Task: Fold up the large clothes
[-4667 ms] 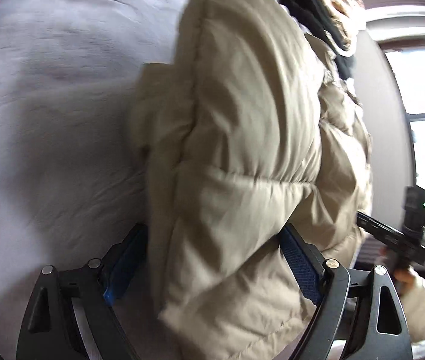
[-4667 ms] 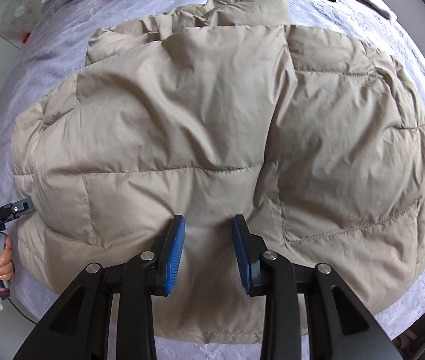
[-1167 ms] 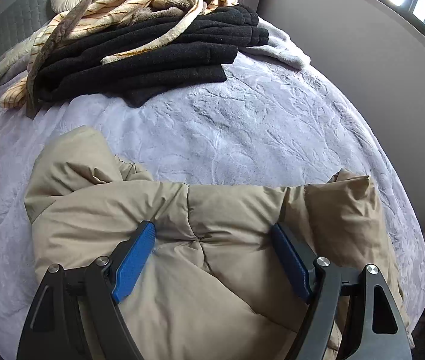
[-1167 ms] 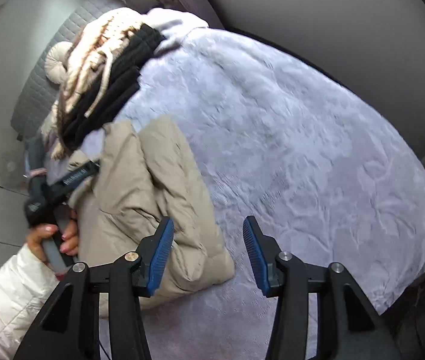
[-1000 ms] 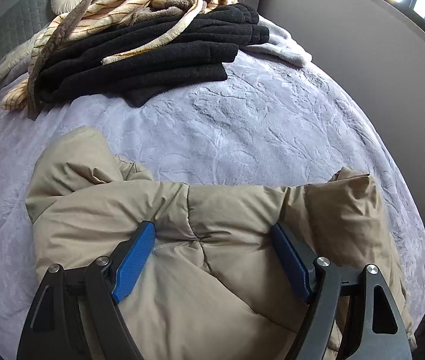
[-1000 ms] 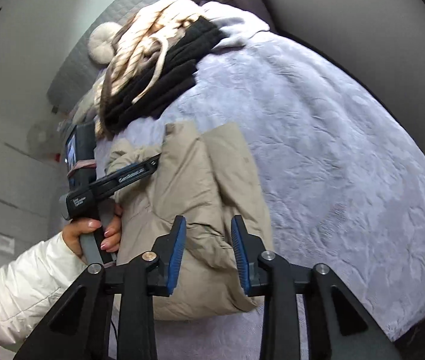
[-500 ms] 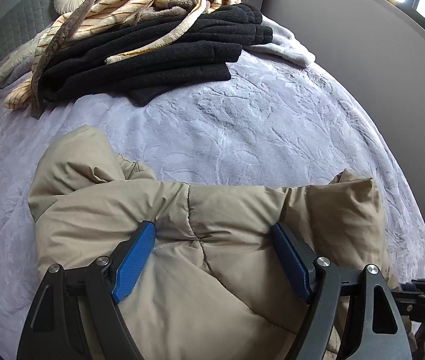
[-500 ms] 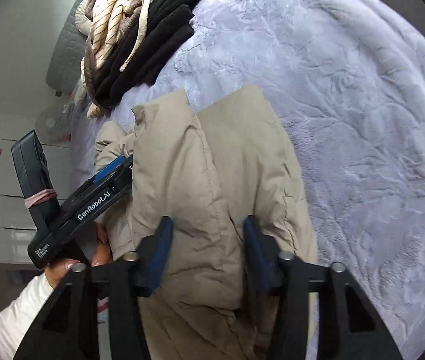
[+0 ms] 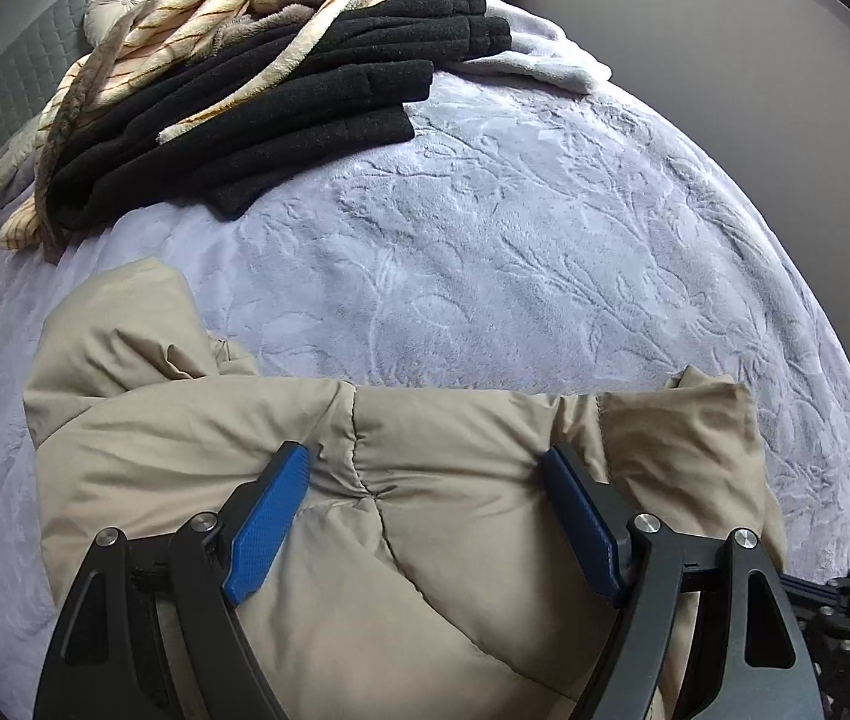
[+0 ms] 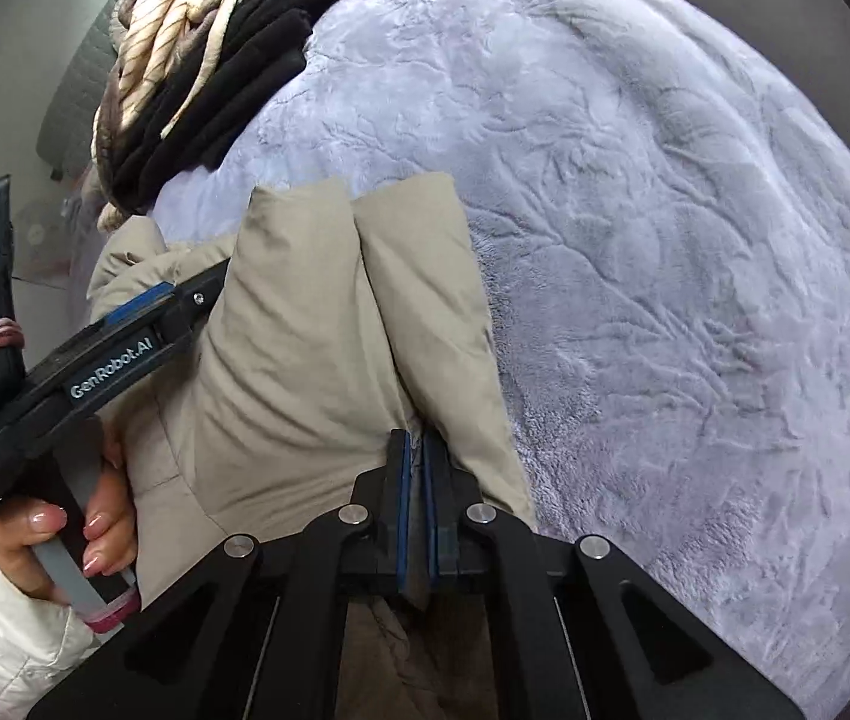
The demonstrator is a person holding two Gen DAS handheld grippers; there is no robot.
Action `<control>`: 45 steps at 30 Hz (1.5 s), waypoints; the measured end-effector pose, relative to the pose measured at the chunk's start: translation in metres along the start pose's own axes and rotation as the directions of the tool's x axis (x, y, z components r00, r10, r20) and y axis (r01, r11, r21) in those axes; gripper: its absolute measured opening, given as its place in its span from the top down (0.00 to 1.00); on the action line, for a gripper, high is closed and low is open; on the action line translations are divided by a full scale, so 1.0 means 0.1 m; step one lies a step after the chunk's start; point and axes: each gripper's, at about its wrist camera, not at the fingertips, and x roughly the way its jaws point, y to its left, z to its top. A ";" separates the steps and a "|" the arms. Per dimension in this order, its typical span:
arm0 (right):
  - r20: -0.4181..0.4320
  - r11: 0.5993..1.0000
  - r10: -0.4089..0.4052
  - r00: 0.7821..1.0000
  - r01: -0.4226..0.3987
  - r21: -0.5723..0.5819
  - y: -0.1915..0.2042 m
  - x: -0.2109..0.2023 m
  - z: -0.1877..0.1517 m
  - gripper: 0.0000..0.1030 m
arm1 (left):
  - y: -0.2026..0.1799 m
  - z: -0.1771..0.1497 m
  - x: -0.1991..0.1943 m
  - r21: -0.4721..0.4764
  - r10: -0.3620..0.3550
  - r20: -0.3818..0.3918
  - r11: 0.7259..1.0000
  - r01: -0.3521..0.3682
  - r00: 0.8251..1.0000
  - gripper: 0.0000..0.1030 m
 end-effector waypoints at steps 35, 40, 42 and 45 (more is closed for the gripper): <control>-0.034 0.994 -0.097 0.995 0.095 -0.063 0.33 -0.46 -0.50 0.54 | 0.96 -1.48 -1.14 -0.259 -0.055 -0.155 0.966 0.013 0.986 0.20; -0.032 0.992 -0.107 0.994 0.105 -0.072 0.32 -0.52 -0.41 0.44 | 1.00 -1.48 -1.14 -0.260 -0.028 -0.147 0.966 -0.011 0.989 0.00; -0.030 0.992 -0.110 0.993 0.108 -0.068 0.29 -0.52 -0.38 0.40 | 1.03 -1.49 -1.11 -0.263 -0.027 -0.158 0.965 -0.016 0.987 0.00; -0.033 0.993 -0.101 0.994 0.099 -0.060 0.25 -0.49 -0.35 0.33 | 1.10 -1.48 -1.08 -0.284 -0.045 -0.168 0.959 -0.005 0.985 0.00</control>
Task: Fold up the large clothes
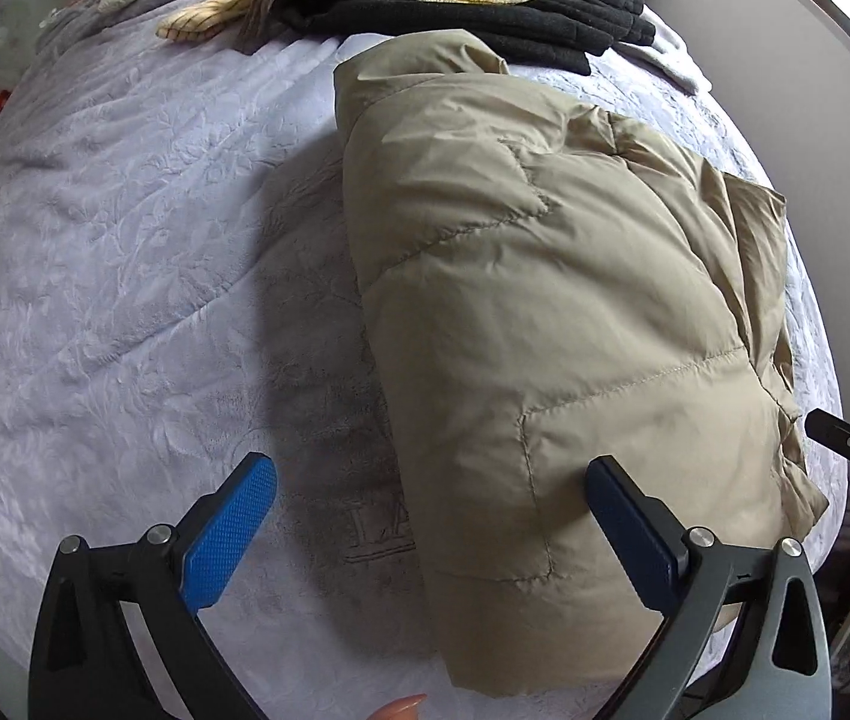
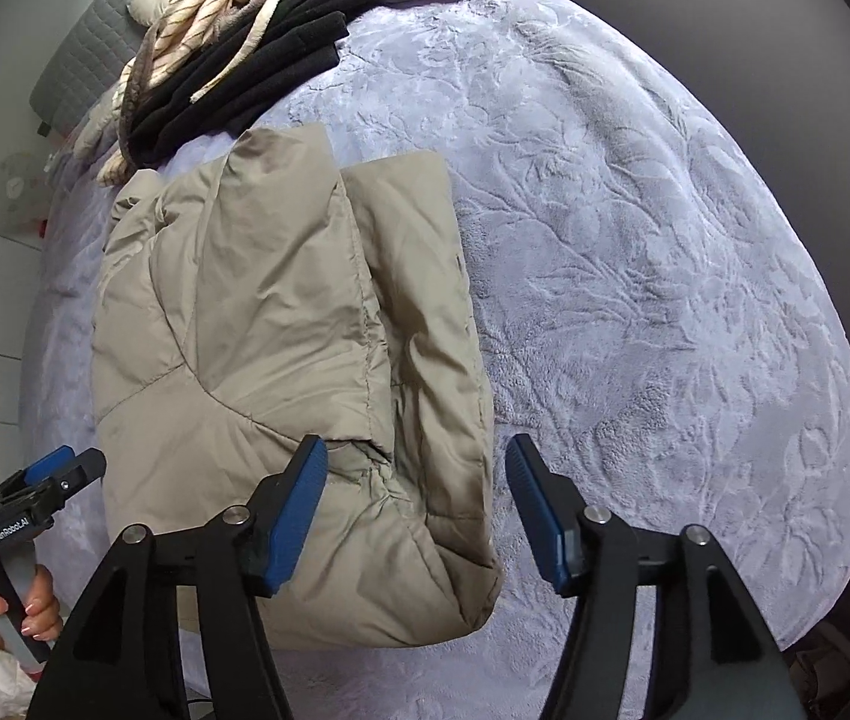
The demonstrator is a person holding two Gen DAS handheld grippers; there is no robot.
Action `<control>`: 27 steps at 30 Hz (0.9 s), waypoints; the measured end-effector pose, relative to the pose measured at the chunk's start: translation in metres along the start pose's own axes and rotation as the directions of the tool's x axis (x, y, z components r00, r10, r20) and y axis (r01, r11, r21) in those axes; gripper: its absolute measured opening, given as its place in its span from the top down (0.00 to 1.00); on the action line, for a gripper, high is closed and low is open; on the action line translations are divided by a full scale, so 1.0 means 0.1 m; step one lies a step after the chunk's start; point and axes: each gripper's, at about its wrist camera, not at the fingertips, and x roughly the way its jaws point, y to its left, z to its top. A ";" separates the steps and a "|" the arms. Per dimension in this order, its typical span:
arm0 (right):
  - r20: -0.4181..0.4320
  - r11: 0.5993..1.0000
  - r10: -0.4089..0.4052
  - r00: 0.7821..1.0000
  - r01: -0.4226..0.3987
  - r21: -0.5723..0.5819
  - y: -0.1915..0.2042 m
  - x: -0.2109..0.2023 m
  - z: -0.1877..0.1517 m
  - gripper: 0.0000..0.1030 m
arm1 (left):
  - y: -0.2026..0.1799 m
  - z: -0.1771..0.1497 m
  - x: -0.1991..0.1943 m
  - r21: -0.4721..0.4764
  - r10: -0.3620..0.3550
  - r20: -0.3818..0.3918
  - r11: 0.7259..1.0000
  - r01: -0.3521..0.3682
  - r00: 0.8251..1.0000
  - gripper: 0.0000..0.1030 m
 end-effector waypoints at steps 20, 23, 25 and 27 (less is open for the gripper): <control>-0.118 0.938 0.334 0.935 -0.317 0.141 -0.44 0.48 0.41 0.00 | 0.54 0.14 0.43 -0.209 -0.346 -0.070 0.922 0.326 0.936 0.00; -0.142 0.928 0.366 0.920 -0.350 0.127 -0.43 0.56 0.51 0.00 | 0.66 0.16 0.55 -0.275 -0.463 -0.075 0.861 0.428 0.883 0.00; -0.162 0.918 0.395 0.904 -0.384 0.097 -0.38 0.63 0.58 0.00 | 0.69 0.17 0.61 -0.290 -0.553 -0.063 0.806 0.515 0.831 0.00; -0.190 0.910 0.414 0.890 -0.407 0.078 -0.33 0.72 0.64 0.00 | 0.68 0.20 0.67 -0.283 -0.629 -0.053 0.755 0.592 0.776 0.00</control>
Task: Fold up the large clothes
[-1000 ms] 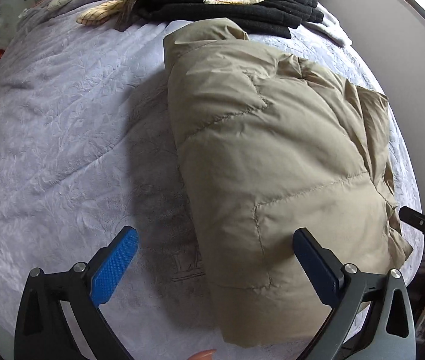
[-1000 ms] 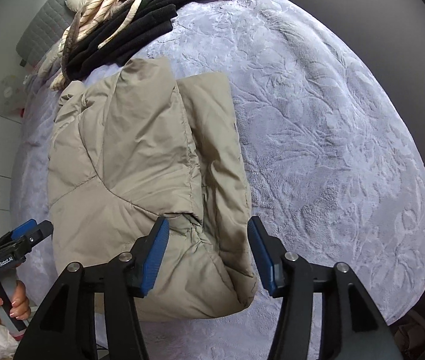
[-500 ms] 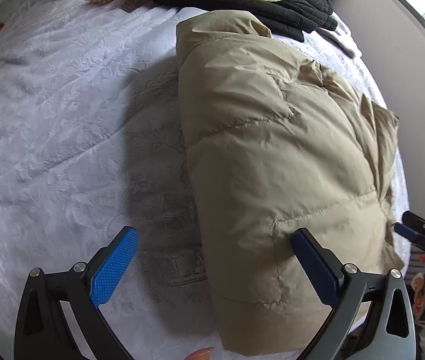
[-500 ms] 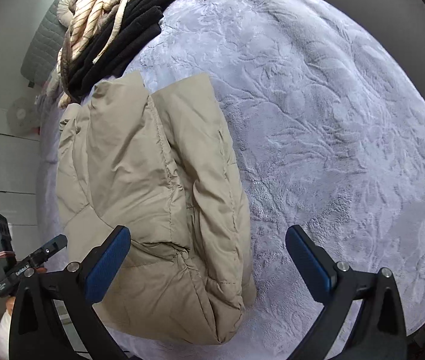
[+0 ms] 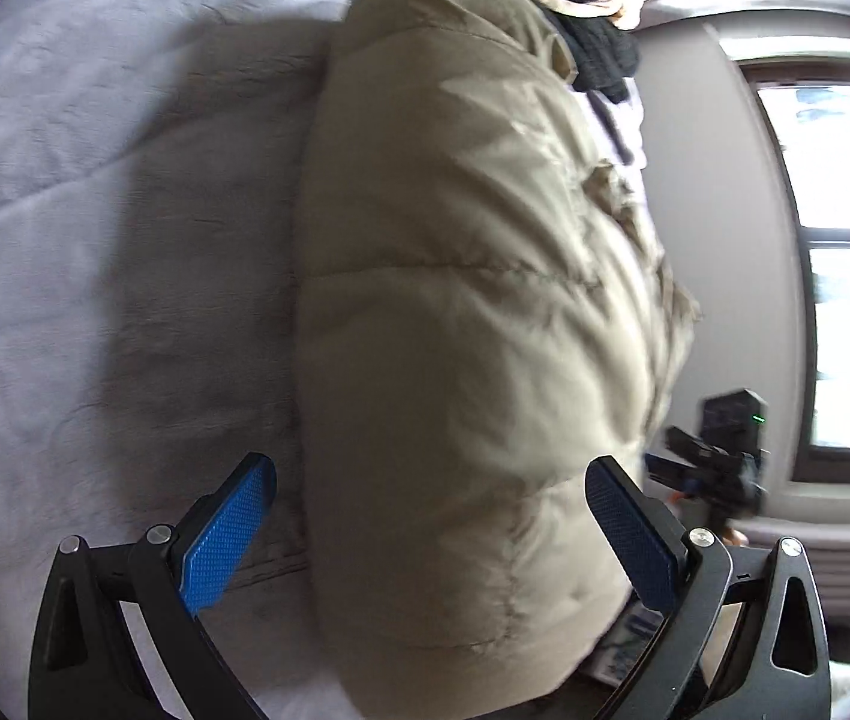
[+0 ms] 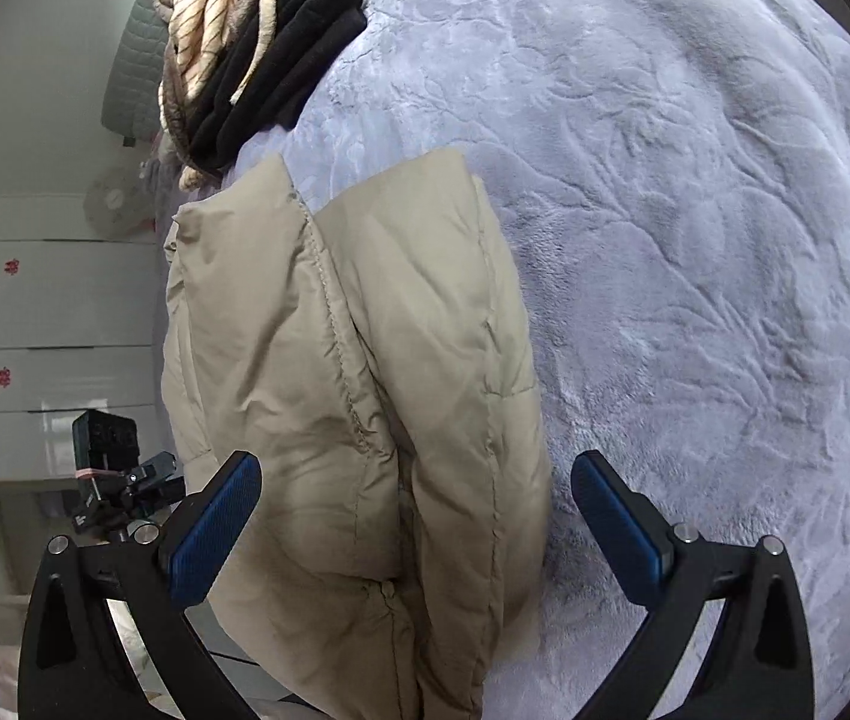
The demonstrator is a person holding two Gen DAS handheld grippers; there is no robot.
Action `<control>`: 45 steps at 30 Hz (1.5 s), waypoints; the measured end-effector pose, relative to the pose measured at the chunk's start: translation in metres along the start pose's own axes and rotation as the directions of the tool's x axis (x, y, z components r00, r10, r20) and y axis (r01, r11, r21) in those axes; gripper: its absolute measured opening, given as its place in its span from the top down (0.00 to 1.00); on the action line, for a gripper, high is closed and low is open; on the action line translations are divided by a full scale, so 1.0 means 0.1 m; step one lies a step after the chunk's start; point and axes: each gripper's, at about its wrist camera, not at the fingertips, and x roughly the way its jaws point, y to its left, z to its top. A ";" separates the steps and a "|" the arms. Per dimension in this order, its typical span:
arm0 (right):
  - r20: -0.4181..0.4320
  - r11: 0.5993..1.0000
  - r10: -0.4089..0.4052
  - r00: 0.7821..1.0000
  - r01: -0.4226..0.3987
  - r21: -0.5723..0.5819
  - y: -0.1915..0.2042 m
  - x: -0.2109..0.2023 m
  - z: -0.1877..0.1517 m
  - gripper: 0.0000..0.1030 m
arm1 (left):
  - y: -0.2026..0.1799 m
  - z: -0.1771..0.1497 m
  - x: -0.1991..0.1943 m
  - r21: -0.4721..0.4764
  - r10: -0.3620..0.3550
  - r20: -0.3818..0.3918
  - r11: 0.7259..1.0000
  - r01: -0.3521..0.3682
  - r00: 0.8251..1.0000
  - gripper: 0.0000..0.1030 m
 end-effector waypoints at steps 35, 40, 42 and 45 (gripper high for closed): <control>0.019 0.966 0.255 0.967 -0.254 -0.056 1.14 0.58 0.32 0.57 | -0.29 0.30 -0.30 0.131 -0.074 0.148 0.990 0.055 0.986 0.24; -0.007 0.956 0.283 0.959 -0.283 -0.072 1.62 1.15 0.25 0.57 | 0.22 0.31 -0.93 0.099 -0.020 0.200 0.995 0.000 0.980 0.24; -0.023 0.954 0.291 0.957 -0.292 -0.071 1.78 1.42 0.20 0.56 | 0.46 0.34 -1.13 0.076 -0.002 0.204 0.997 -0.014 0.979 0.24; -0.040 0.952 0.298 0.954 -0.300 -0.065 2.01 1.85 0.14 0.56 | 0.81 0.38 -1.34 0.051 0.019 0.205 0.998 -0.030 0.979 0.24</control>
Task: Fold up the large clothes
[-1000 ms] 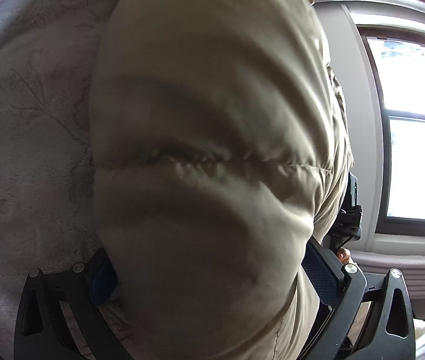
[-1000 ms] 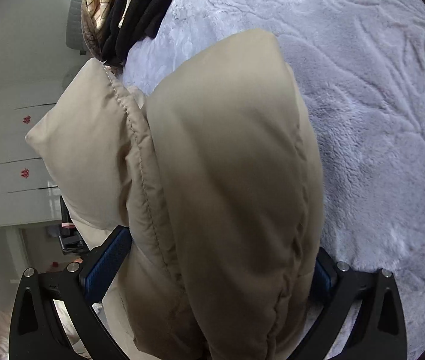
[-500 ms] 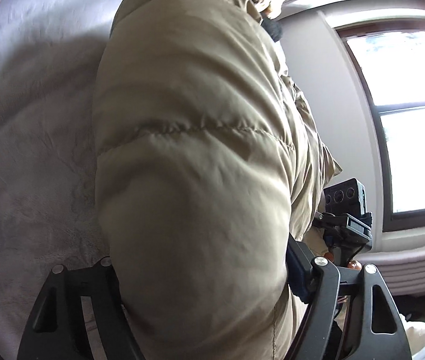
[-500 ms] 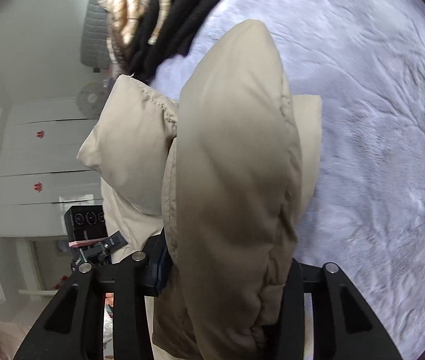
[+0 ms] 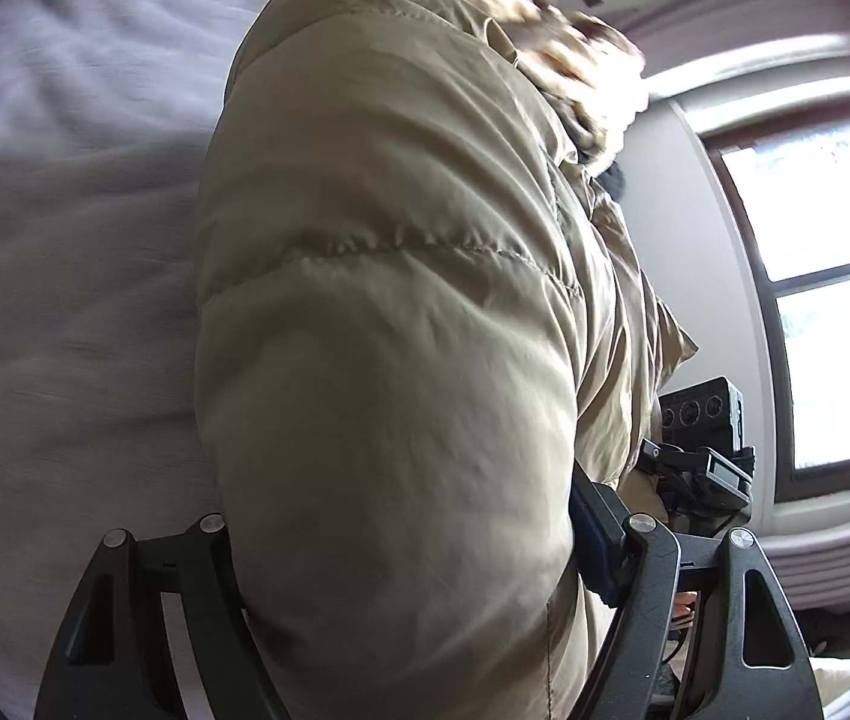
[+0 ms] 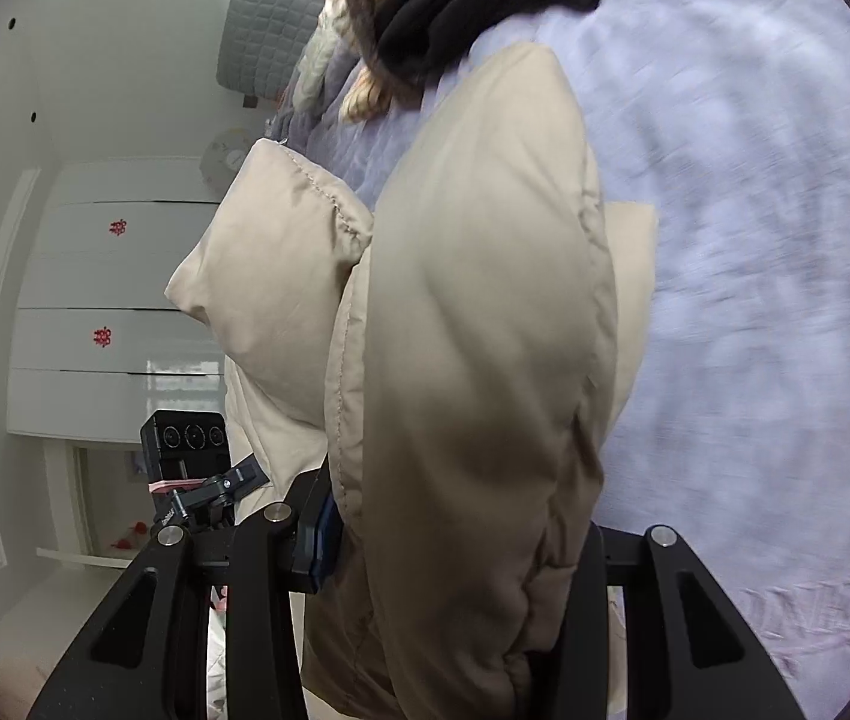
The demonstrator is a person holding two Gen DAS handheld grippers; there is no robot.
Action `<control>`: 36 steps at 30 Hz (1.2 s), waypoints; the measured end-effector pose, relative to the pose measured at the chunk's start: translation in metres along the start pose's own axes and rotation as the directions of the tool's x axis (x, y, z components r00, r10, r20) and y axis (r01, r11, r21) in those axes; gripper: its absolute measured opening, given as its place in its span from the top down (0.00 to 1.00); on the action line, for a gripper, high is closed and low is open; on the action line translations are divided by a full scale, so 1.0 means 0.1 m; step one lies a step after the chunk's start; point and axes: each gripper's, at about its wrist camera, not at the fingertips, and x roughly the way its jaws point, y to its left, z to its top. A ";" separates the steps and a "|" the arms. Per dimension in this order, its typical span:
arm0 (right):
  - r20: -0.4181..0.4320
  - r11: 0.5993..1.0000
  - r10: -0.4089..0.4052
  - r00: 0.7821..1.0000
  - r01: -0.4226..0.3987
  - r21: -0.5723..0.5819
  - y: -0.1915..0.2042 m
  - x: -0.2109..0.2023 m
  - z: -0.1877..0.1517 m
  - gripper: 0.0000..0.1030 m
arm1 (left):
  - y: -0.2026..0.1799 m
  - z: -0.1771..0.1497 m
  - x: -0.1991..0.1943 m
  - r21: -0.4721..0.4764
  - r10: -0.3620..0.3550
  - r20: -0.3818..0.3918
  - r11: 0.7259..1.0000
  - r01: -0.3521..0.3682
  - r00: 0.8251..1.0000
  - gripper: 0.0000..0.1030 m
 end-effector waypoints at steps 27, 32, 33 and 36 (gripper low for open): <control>0.071 0.852 -0.416 0.907 0.416 -0.319 1.11 0.14 -1.06 0.76 | -0.50 0.64 0.00 0.265 0.299 0.235 0.896 -0.357 0.925 0.46; 0.053 0.771 -0.592 0.804 0.584 -0.254 0.56 0.27 -1.28 0.90 | -0.65 0.80 0.82 0.282 0.429 0.204 0.835 -0.473 0.880 0.45; 0.057 0.775 -0.594 0.802 0.590 -0.225 0.46 0.24 -1.28 0.92 | -0.69 0.78 0.93 0.291 0.449 0.203 0.821 -0.491 0.870 0.45; 0.055 0.810 -0.569 0.821 0.571 -0.133 0.18 0.15 -1.25 0.95 | -0.81 0.66 1.16 0.351 0.512 0.238 0.747 -0.564 0.826 0.45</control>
